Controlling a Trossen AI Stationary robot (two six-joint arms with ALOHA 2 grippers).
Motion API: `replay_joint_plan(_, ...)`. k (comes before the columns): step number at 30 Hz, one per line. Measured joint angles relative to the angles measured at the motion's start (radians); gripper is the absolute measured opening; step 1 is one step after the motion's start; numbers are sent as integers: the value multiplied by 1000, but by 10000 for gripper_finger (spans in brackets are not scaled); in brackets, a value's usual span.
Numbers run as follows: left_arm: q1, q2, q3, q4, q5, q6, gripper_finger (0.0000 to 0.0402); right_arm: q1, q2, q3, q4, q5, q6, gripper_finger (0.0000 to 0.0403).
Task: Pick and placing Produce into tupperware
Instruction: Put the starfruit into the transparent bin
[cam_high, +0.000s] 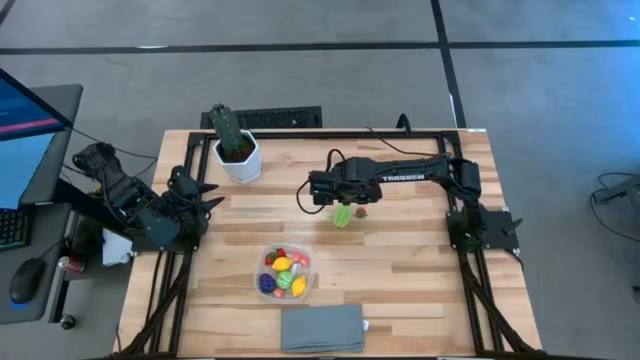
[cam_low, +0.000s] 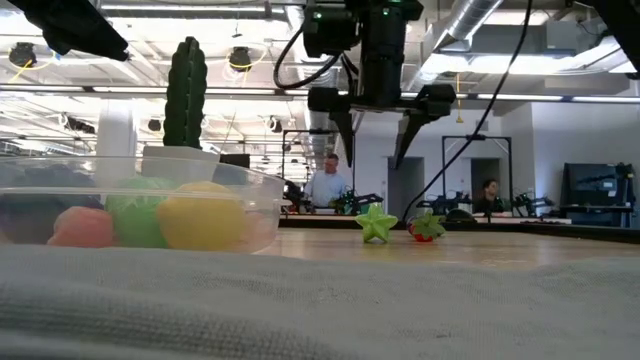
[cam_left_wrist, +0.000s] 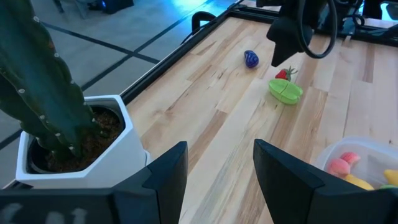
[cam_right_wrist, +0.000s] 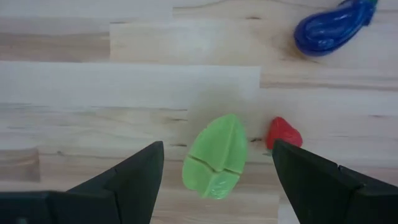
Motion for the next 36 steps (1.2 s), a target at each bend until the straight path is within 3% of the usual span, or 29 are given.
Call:
replay_joint_plan(20, 0, 0, 0, -11, -10, 8, 174, 50, 0, -198, 196, -74, 140, 322)
replay_joint_plan(36, 0, 0, 0, -11, -9, 1, 174, 53, 0, -226, 249, -85, 152, 322)
